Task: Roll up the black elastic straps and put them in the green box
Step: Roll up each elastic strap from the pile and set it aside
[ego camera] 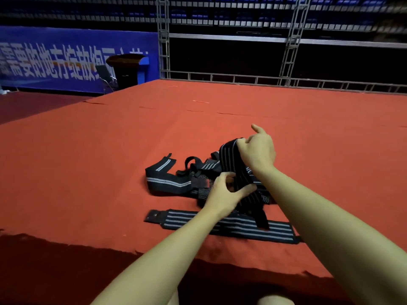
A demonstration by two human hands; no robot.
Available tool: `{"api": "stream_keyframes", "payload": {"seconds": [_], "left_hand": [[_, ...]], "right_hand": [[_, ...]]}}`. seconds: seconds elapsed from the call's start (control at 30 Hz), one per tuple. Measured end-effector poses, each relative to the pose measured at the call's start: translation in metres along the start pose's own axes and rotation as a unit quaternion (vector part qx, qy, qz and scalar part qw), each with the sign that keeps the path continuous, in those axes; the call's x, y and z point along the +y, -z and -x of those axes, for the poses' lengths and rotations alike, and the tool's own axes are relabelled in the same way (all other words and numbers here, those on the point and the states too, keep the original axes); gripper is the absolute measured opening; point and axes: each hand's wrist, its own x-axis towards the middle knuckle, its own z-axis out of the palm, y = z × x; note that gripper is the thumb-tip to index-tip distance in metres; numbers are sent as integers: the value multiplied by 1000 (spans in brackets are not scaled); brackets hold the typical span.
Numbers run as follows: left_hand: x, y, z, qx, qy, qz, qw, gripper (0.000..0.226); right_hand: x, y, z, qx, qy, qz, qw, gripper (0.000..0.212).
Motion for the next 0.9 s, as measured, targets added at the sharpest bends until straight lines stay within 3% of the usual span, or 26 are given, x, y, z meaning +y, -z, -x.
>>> {"api": "stream_keyframes", "payload": {"seconds": [0.13, 0.2, 0.27, 0.33, 0.4, 0.53, 0.6, 0.67, 0.73, 0.8, 0.9], "left_hand": [[19, -13, 0, -6, 49, -47, 998, 112], [22, -19, 3, 5, 61, -71, 996, 111], [21, -24, 2, 26, 57, -98, 993, 83], [17, -20, 0, 34, 24, -112, 993, 41], [12, -7, 0, 34, -4, -107, 994, 20], [16, 30, 7, -28, -52, -69, 996, 28], [19, 44, 6, -59, -62, -37, 996, 28], [23, 54, 5, -74, -68, -12, 995, 31], [26, 63, 4, -87, -69, 2, 994, 27], [25, 70, 3, -105, -62, -19, 992, 25], [20, 84, 0, -120, -51, -76, 989, 35]], "right_hand": [[3, 11, 10, -1, 118, 140, 983, 28], [4, 14, 15, -6, 137, 163, 977, 20], [3, 15, 20, -32, 121, 181, 976, 25], [6, 17, 21, -59, 100, 188, 975, 28], [11, 23, 20, -90, 56, 156, 982, 44], [25, 46, 18, -211, -9, -51, 976, 44], [34, 55, 23, -317, -41, -208, 925, 35], [43, 57, 25, -412, -71, -327, 848, 31], [49, 58, 27, -468, -93, -365, 799, 30], [52, 60, 30, -506, -89, -353, 782, 36], [60, 55, 31, -503, -52, -273, 819, 32]]}}
